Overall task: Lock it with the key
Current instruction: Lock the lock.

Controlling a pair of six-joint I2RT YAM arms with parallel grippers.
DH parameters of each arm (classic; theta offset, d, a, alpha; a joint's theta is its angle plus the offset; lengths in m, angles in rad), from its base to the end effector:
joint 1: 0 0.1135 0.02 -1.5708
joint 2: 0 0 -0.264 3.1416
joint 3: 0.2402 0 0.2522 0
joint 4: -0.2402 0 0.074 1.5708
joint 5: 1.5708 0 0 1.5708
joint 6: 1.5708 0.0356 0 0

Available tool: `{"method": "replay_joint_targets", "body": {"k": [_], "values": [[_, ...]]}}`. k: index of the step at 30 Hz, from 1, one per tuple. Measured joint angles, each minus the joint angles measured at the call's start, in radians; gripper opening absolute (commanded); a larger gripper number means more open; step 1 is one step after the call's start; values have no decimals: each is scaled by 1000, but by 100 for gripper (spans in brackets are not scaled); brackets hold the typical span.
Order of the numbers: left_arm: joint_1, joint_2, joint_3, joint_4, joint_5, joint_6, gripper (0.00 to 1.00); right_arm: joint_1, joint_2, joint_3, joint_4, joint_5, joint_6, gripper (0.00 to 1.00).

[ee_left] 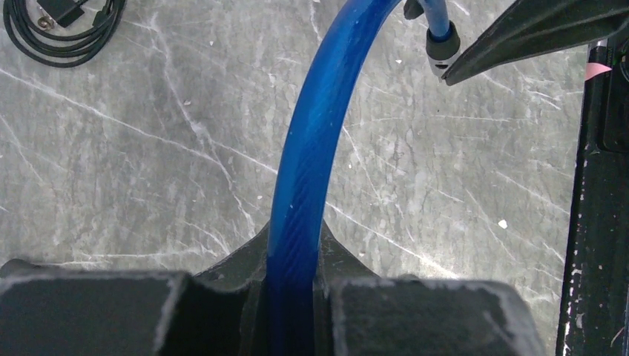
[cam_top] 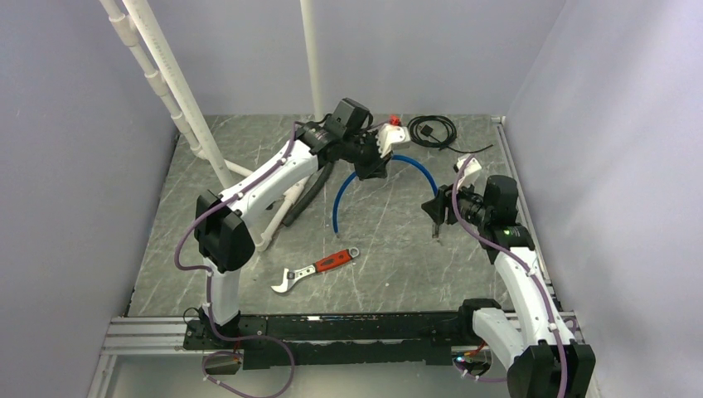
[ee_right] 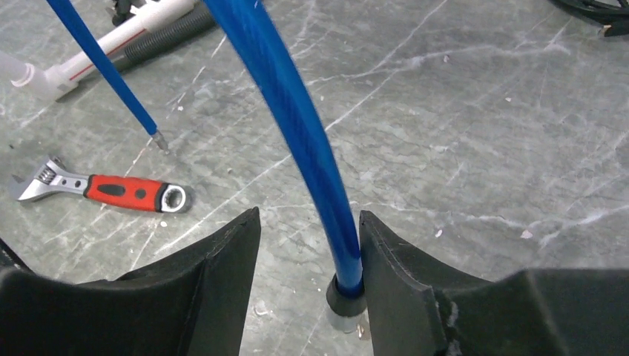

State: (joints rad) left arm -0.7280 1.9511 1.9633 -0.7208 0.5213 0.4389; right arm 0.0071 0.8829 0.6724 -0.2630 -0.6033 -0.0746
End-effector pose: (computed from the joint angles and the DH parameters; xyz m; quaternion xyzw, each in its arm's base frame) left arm 0.3180 -0.3072 0.3534 0.5735 0.6733 -0.2899 0.3658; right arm 0.1963 0.0216 0.2778 -0.1881 0.8077 0.2365 0.5063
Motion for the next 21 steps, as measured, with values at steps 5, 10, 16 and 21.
{"method": "replay_joint_targets", "body": {"k": [5, 10, 16, 21], "values": [[3, 0, 0, -2, 0, -14, 0, 0, -8, 0, -42, 12, -29, 48], [6, 0, 0, -2, 5, -35, 0, 0, 4, 0, -43, 38, -37, 42], [10, 0, 0, 2, 23, -83, 0, 0, 57, 0, -42, 77, -36, 28], [13, -18, -20, 24, 39, -129, 0, 0, 79, 0, -20, 98, -26, 0]]}}
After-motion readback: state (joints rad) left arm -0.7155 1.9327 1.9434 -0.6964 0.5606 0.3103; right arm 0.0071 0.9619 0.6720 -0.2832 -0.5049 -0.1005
